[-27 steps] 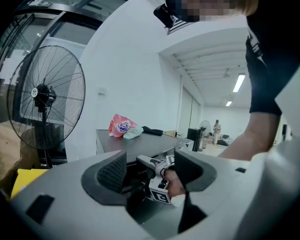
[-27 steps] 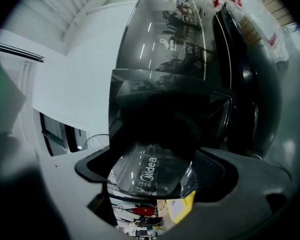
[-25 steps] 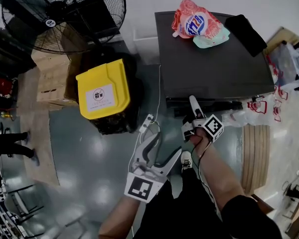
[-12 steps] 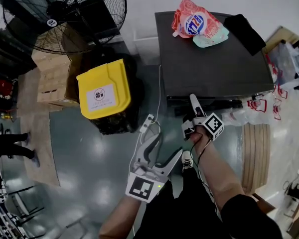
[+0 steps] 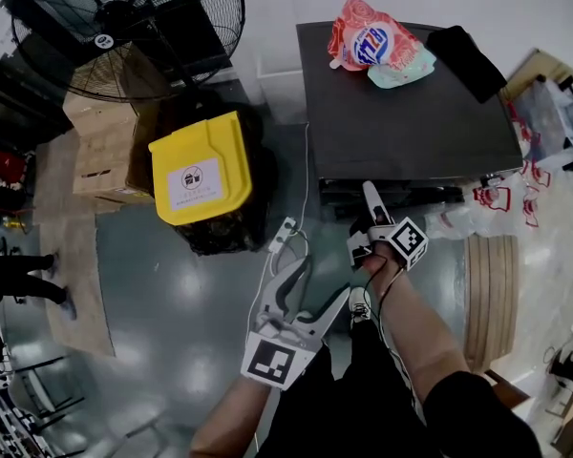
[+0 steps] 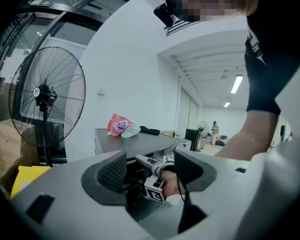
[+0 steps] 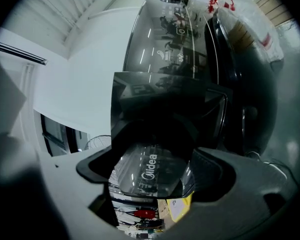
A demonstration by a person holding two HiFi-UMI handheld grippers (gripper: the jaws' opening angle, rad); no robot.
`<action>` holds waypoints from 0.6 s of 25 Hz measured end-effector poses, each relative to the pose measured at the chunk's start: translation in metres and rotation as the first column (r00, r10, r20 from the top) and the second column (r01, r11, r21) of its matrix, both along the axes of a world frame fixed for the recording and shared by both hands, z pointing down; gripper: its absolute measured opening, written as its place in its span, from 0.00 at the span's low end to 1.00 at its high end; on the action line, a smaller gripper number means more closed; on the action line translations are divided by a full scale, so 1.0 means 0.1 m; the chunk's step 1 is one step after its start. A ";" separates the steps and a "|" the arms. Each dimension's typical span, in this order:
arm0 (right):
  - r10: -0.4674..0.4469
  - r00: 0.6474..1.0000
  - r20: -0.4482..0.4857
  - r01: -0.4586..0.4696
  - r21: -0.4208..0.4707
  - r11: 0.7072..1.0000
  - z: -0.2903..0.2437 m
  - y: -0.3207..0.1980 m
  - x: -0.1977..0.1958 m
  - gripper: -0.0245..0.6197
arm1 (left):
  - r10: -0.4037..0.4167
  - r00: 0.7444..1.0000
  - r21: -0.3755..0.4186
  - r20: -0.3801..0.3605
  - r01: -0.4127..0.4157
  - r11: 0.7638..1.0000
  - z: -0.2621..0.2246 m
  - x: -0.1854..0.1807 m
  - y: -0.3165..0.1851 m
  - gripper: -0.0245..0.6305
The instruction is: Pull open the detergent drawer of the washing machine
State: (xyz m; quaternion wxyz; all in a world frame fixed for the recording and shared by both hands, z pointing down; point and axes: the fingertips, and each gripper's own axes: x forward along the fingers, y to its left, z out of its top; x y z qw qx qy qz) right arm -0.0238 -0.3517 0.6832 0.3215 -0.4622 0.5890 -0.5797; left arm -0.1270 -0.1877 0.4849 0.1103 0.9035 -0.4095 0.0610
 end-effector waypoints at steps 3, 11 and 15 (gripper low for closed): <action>-0.012 1.000 0.000 0.012 0.022 1.000 -0.02 0.09 -0.01 0.77 | 0.008 1.000 0.001 -0.001 -0.008 1.000 0.00 0.02 0.07 0.45; -0.014 1.000 0.007 0.014 0.003 1.000 0.02 0.41 0.01 0.77 | 0.035 0.999 0.019 0.003 -0.035 0.999 -0.04 0.08 0.25 0.45; -0.017 1.000 0.013 0.017 0.003 1.000 0.02 0.66 0.02 0.77 | 0.041 0.999 0.009 -0.003 -0.041 0.999 -0.05 0.08 0.33 0.45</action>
